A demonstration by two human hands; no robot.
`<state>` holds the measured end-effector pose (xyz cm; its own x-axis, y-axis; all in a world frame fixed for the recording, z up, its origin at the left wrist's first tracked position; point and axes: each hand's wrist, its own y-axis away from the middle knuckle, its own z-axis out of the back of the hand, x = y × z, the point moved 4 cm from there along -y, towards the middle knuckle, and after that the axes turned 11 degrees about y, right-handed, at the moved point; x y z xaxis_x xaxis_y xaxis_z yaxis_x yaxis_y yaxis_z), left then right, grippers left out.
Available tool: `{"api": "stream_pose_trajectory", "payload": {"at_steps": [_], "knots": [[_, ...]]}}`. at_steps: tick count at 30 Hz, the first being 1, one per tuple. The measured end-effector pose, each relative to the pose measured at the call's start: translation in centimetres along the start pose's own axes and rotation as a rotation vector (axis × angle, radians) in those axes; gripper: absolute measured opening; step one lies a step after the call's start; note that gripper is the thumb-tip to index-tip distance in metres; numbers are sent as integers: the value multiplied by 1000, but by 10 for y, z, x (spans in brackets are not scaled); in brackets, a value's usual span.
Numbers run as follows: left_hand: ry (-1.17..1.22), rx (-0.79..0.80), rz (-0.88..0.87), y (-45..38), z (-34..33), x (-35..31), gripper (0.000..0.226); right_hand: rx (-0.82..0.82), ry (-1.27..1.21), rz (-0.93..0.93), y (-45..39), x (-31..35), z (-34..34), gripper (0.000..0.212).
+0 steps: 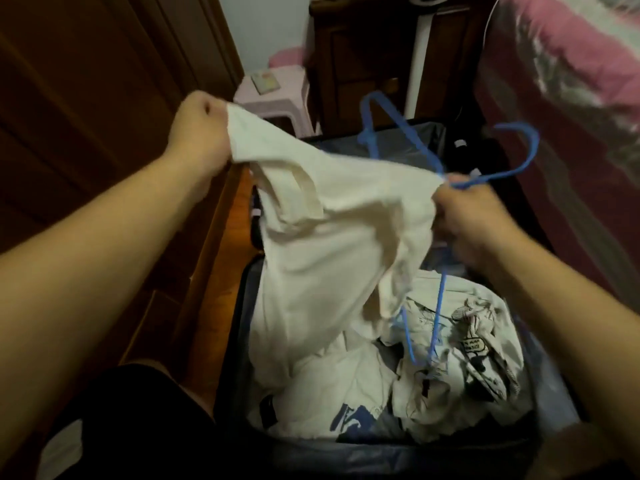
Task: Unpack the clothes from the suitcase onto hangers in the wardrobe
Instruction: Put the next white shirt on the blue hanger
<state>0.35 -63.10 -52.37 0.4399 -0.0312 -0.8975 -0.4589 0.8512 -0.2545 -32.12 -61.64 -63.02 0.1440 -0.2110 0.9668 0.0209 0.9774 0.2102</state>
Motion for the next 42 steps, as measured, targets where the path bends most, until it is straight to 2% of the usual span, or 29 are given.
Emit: {"api": "stream_pose_trajectory", "payload": {"at_steps": [1,2,3,4,6,7,8,10,13,15,18,23,25,26,28,31,33,35,37,40,41,42], "knots": [[-137,1,20,6,-5,24,15,-133,74,42,-8,1,13,26],[-263,82,29,19,-17,54,19,-228,179,77,-13,-5,24,19],[-382,239,43,36,-34,92,25,-269,290,81,-17,-13,31,10],[-487,455,93,65,-55,134,28,-251,390,43,-21,-31,32,7],[-751,942,250,130,-85,205,38,-175,508,-69,-21,-66,30,17],[-870,1133,331,170,-90,237,46,-111,565,-105,-20,-84,24,18],[-989,1261,413,202,-86,260,55,-31,626,-123,-14,-97,18,15],[-1112,1347,499,261,-72,288,67,78,659,-179,-4,-122,12,8],[-1161,1180,412,279,-57,303,59,162,635,-306,15,-149,14,18],[-1079,1117,501,270,-50,309,50,188,628,-349,22,-155,17,20],[-999,1161,568,261,-43,312,45,136,581,-331,23,-147,20,23],[-1007,1239,681,267,-37,307,28,105,499,-316,25,-133,25,22],[-908,1208,811,253,-39,286,28,111,525,-308,28,-133,27,22],[-873,1208,799,238,-41,267,27,114,523,-308,30,-131,26,22],[-692,1137,710,199,-42,218,17,106,499,-304,33,-125,22,21],[-128,876,736,145,-26,133,13,115,444,-251,37,-105,12,21],[192,748,769,126,-17,106,18,129,391,-213,42,-92,2,22],[406,634,795,119,-20,101,21,152,358,-186,52,-83,-8,23],[419,572,745,119,-25,100,20,171,347,-171,62,-81,-15,25],[284,436,513,108,-19,91,20,146,376,-154,67,-81,-14,24],[167,364,421,98,-12,90,18,120,394,-154,65,-82,-10,23],[-52,343,311,88,-5,96,14,86,412,-157,63,-81,-4,23]]}}
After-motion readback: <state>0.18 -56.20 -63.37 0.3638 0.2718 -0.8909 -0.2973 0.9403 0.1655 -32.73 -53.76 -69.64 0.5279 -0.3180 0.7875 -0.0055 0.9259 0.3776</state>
